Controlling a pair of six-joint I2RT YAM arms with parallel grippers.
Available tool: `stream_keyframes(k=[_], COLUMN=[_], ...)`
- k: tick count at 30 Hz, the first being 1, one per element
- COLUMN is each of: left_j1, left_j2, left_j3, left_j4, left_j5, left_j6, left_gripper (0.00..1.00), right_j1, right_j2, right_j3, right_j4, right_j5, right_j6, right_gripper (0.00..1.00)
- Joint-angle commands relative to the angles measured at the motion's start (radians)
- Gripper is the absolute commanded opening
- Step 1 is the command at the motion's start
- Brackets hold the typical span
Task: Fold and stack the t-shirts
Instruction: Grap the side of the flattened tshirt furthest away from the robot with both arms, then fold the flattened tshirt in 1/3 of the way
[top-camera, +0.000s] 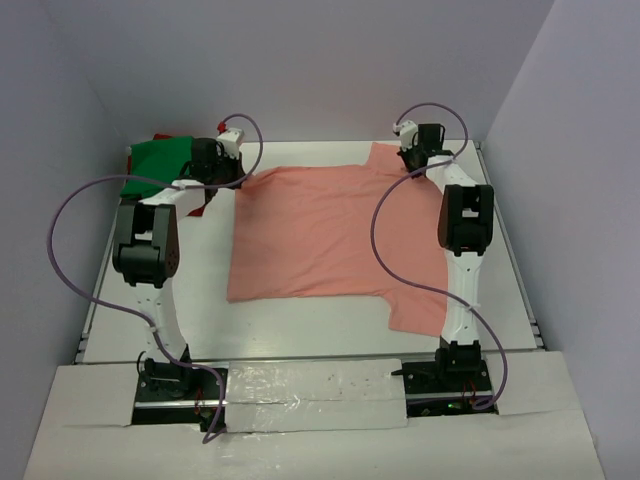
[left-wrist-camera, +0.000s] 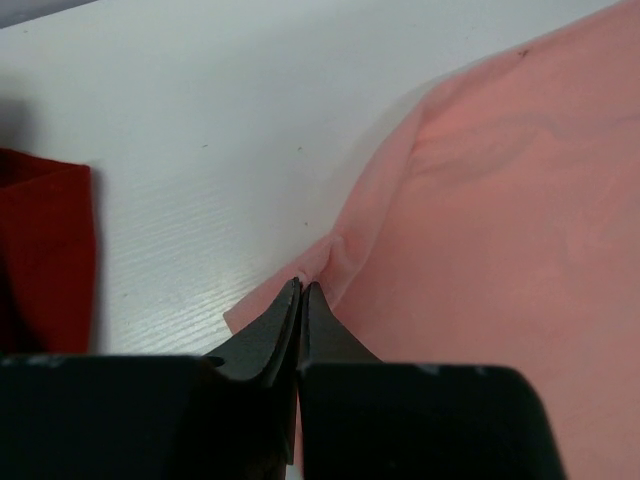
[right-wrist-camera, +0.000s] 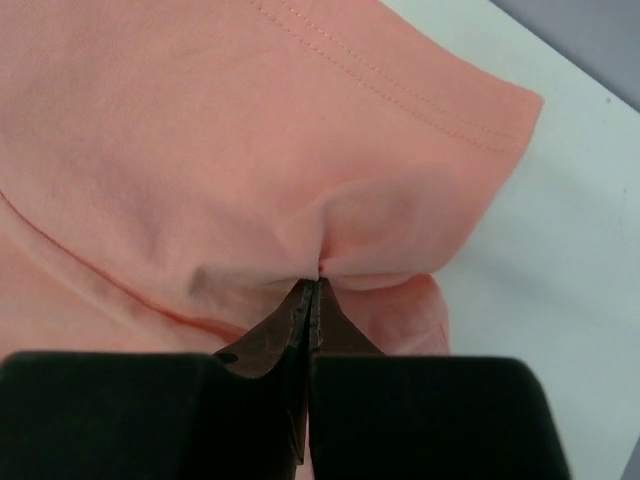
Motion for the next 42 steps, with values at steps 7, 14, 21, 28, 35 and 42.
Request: stream_keyframes(k=[7, 14, 21, 28, 35, 42], left_j1=[-0.01, -0.01, -0.01, -0.01, -0.008, -0.008], left_j2=[-0.17, -0.27, -0.361, -0.43, -0.482, -0.484], left_j3=[-0.088, -0.189, -0.293, -0.372, -0.435, -0.453], left_j4=[0.132, 0.17, 0.156, 0.12, 0.078, -0.029], left_j5=[-0.052, -0.048, -0.002, 0.035, 0.05, 0.079], left_j6=[-0.009, -0.018, -0.021, -0.011, 0.026, 0.06], left_gripper=[0.0, 0.0, 0.0, 0.0, 0.0, 0.0], right_j1=[0.007, 0.007, 0.007, 0.007, 0.007, 0.007], right_j2=[-0.259, -0.382, -0.492, -0.601, -0.681, -0.762], right_j3=[-0.212, -0.332, -0.433, -0.512, -0.55, -0.59], right_j4=[0.138, 0.161, 0.139, 0.107, 0.021, -0.063], right_j5=[0.098, 0.101, 0.101, 0.101, 0.101, 0.075], right_j6=[0.043, 0.063, 0.072, 0.084, 0.109, 0.116], right_gripper=[0.0, 0.0, 0.0, 0.0, 0.0, 0.0])
